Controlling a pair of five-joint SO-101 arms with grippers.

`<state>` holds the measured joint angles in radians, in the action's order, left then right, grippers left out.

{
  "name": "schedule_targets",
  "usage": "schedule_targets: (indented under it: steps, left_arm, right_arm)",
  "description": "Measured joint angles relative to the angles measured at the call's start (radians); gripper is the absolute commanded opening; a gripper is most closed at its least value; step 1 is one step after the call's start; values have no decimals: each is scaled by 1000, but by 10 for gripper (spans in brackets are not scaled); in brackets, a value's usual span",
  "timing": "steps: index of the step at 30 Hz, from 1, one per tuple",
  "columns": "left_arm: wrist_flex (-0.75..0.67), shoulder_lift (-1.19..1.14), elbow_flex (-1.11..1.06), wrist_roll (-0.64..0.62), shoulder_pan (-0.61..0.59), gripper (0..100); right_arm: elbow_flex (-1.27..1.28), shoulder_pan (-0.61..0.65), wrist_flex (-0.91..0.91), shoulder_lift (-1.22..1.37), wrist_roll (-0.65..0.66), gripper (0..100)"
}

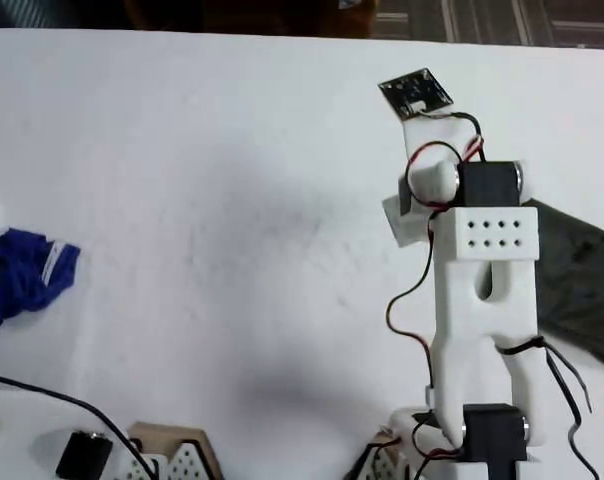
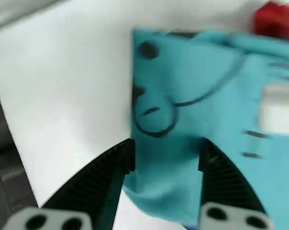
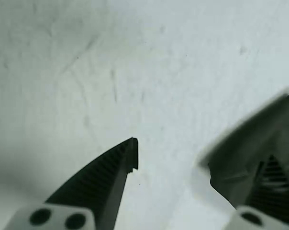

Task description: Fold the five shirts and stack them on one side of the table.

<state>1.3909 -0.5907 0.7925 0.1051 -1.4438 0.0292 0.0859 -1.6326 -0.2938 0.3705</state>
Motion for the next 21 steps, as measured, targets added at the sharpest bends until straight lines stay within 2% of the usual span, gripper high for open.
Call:
schedule_targets:
  steps: [9, 11, 14, 16, 21]
  left_arm:
    - [-21, -137, 8, -9, -14, 238]
    - [-25, -150, 14, -9, -3, 178]
    - [-28, -161, 17, -9, 21, 11]
    - [-28, -166, 17, -9, 43, 47]
    - [17, -167, 29, -51, 72, 26]
  right_arm:
    - [0, 0, 0, 0, 0, 380]
    - [0, -2, 0, 0, 0, 380]
    - [0, -2, 0, 0, 0, 380]
    - [0, -2, 0, 0, 0, 380]
    - [0, -2, 0, 0, 0, 380]
